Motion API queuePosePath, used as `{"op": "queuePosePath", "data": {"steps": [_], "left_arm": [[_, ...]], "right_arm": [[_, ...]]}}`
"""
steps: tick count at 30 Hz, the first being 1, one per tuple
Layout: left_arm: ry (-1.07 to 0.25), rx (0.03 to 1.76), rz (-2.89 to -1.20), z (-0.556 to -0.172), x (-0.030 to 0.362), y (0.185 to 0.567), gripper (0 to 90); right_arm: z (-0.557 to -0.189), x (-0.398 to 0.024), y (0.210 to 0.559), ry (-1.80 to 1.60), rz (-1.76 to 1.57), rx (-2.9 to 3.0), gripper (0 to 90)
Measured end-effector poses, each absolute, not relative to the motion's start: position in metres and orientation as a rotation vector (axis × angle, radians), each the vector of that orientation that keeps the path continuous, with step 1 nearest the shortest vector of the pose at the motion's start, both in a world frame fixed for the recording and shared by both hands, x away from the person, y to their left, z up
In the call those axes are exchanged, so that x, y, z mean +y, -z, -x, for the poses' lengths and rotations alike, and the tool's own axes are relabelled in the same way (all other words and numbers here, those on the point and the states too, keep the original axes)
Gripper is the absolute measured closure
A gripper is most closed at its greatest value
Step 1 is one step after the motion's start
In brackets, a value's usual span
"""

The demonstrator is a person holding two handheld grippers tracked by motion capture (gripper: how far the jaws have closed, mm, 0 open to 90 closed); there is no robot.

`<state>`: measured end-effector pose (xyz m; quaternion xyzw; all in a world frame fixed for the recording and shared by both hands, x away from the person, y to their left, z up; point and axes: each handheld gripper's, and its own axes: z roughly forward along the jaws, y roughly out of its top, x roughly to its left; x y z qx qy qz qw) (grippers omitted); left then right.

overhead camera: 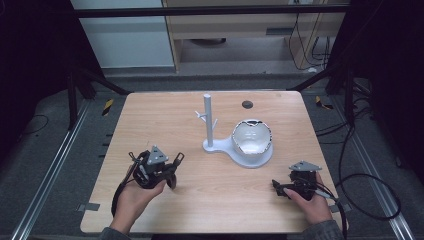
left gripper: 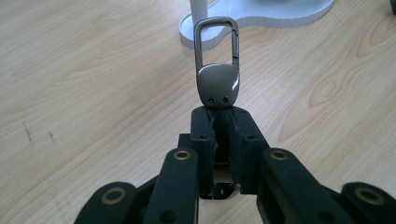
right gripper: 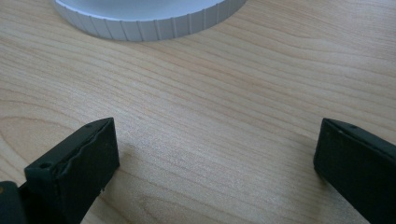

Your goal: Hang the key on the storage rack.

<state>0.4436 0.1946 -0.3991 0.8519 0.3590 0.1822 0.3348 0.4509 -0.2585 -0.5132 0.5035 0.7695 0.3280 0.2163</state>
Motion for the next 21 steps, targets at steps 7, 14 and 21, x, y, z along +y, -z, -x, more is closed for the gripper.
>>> {"op": "queuePosePath", "data": {"steps": [7,14,21], "left_arm": [[-0.495,0.941,-2.173,-0.4448,0.1925,0.3985,80.8],[-0.5,0.936,-2.144,-0.4454,0.1885,0.3961,80.7],[-0.514,0.934,-2.131,-0.4471,0.1854,0.3924,80.7]], "right_arm": [[-0.4509,-0.2585,0.5132,-0.909,-1.396,2.132,0.5],[-0.4509,-0.2585,0.5132,-0.909,-1.395,2.132,0.4],[-0.4509,-0.2586,0.5132,-0.909,-1.395,2.132,0.5]]}}
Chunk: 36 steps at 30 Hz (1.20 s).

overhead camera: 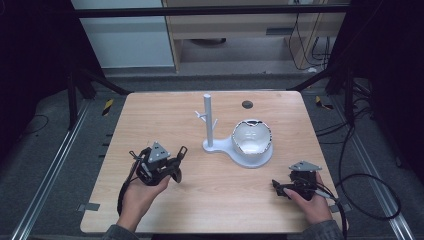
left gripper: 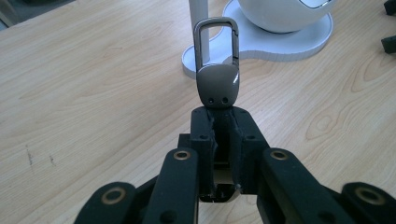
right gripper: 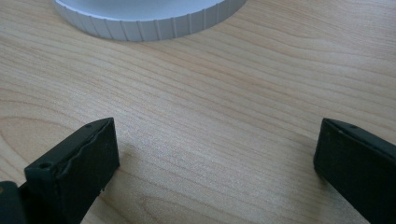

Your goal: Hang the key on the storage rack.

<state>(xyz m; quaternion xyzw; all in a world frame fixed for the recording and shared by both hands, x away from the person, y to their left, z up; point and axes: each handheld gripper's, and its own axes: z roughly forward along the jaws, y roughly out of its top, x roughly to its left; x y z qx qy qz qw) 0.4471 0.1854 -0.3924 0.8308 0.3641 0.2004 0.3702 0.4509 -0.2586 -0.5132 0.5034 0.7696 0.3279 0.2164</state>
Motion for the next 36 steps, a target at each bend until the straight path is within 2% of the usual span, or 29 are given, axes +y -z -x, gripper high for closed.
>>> {"op": "queuePosePath", "data": {"steps": [36], "left_arm": [[-0.562,0.919,-2.041,-0.452,0.175,0.372,80.7]], "right_arm": [[-0.451,-0.259,0.513,-0.909,-1.395,2.132,0.5]]}}
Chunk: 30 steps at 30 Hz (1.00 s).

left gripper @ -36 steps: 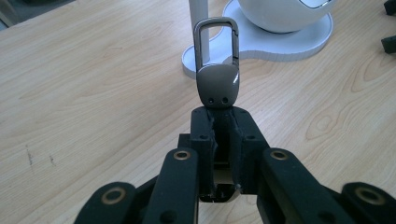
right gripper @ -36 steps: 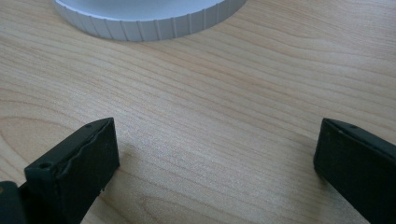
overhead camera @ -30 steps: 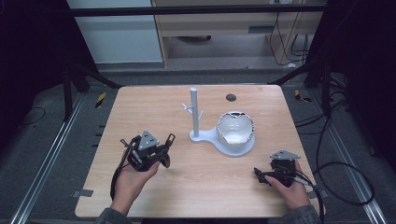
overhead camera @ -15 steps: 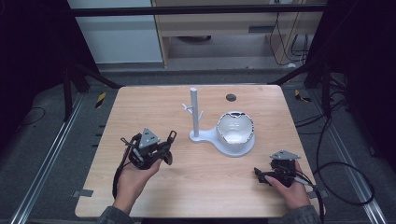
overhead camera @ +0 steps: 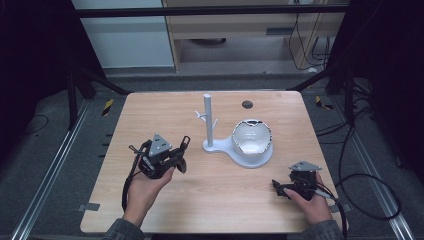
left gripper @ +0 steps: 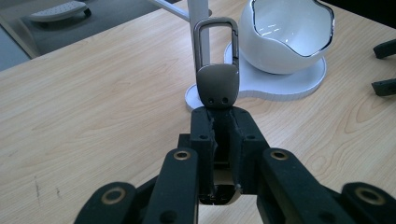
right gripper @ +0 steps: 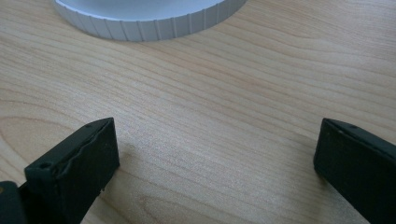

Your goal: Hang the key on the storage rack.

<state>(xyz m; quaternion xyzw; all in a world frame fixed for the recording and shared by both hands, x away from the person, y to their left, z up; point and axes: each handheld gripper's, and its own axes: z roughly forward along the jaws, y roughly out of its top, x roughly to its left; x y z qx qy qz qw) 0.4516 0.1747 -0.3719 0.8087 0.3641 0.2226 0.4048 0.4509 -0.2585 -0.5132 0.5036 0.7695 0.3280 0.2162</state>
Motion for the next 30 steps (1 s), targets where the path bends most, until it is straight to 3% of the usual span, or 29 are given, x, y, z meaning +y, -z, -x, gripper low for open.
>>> {"op": "queuePosePath", "data": {"steps": [30], "left_arm": [[-0.602,0.894,-1.988,-0.458,0.164,0.35,80.7]], "right_arm": [[-0.451,-0.258,0.513,-0.909,-1.396,2.132,0.4]]}}
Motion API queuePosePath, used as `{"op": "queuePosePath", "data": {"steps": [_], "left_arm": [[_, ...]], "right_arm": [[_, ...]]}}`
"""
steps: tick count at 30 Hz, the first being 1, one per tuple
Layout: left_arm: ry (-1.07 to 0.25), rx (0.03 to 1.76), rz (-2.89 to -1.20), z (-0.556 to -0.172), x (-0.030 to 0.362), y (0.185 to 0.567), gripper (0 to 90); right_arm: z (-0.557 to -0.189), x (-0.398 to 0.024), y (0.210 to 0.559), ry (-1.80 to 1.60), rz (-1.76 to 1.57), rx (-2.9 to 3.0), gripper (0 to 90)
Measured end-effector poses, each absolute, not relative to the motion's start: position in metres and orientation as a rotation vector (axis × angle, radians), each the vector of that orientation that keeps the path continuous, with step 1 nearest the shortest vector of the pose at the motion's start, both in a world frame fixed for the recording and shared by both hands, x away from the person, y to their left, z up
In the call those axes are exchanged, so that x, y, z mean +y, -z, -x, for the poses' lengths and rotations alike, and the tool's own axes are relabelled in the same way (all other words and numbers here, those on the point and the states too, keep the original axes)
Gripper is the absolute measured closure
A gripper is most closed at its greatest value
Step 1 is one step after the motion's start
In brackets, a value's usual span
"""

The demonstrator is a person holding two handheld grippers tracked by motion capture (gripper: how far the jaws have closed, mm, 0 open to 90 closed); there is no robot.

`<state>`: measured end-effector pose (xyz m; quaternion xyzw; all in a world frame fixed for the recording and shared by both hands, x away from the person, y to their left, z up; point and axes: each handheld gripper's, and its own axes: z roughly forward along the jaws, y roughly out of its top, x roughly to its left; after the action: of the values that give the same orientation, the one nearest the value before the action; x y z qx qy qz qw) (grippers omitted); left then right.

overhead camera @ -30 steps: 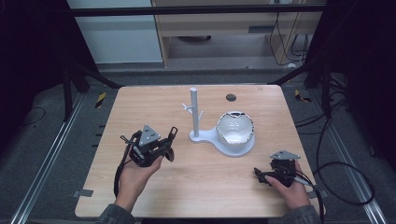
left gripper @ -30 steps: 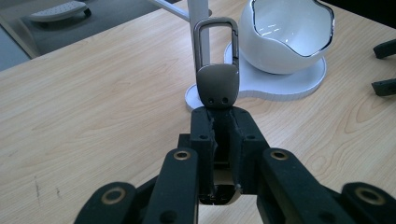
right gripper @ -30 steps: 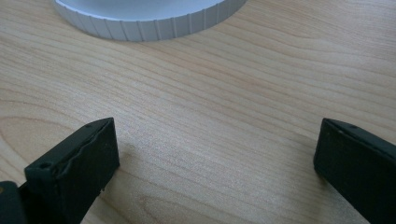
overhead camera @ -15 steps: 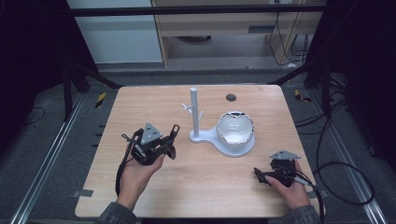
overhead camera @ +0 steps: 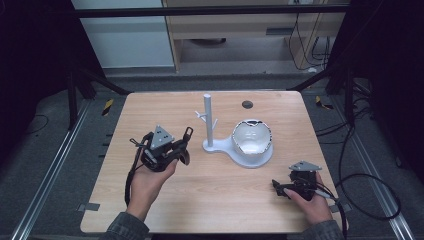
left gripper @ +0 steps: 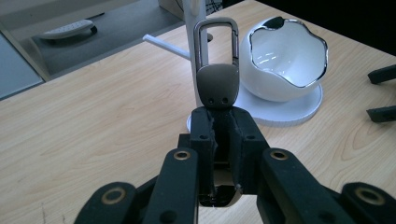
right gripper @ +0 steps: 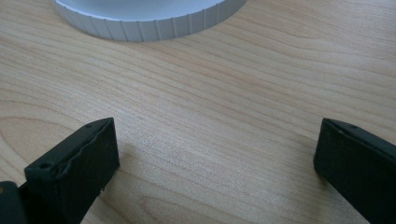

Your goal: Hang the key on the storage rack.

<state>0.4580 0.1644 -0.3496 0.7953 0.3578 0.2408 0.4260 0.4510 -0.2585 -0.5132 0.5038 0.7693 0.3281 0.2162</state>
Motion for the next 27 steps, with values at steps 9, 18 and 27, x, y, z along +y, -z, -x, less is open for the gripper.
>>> {"op": "queuePosePath", "data": {"steps": [9,18,27], "left_arm": [[-0.607,0.891,-1.961,-0.462,0.16,0.342,80.7],[-0.61,0.891,-1.953,-0.466,0.157,0.34,80.7],[-0.602,0.902,-1.947,-0.476,0.152,0.339,80.7]], "right_arm": [[-0.451,-0.258,0.513,-0.909,-1.396,2.132,0.4],[-0.451,-0.258,0.513,-0.908,-1.398,2.132,0.4],[-0.451,-0.258,0.513,-0.907,-1.398,2.13,0.5]]}}
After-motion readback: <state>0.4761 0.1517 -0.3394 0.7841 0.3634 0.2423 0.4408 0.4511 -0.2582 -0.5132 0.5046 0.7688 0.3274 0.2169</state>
